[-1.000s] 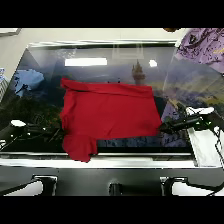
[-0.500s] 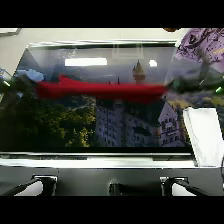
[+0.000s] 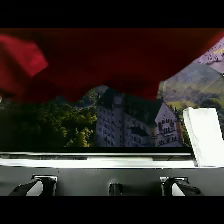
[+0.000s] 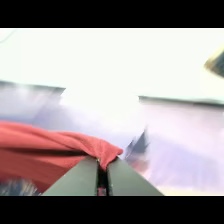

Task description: Fold the clothes and pants, and hang the long-sleeved shirts on hangers.

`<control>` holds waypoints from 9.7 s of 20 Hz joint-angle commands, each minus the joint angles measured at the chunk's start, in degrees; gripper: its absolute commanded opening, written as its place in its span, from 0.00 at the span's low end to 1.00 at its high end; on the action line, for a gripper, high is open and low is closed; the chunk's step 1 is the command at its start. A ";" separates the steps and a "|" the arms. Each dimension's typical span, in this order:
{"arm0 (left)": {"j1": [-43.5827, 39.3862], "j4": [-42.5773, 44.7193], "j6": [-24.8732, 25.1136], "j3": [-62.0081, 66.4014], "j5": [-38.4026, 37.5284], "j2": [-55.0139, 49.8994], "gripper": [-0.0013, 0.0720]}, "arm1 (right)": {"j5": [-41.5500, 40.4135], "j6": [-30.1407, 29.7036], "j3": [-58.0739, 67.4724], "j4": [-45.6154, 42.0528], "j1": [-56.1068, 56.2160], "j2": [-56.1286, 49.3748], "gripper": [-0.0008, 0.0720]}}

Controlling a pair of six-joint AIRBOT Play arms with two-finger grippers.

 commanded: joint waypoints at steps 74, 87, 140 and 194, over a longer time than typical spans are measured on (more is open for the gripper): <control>16.20 -11.74 15.91 -68.63 8.24 -13.11 0.65 | -9.07 -22.47 -80.56 21.81 -16.98 -27.04 0.05; 9.25 -26.23 26.84 -73.22 11.26 -23.69 0.65 | -6.64 -18.69 -80.56 21.16 -16.98 -19.91 0.05; -0.37 5.62 -2.84 -3.80 -3.26 2.32 0.04 | 4.15 17.05 2.49 -17.46 2.93 -4.02 0.05; -11.63 6.16 9.64 1.33 -10.40 -63.25 0.87 | 21.97 17.73 -4.39 -14.99 10.54 -59.45 0.80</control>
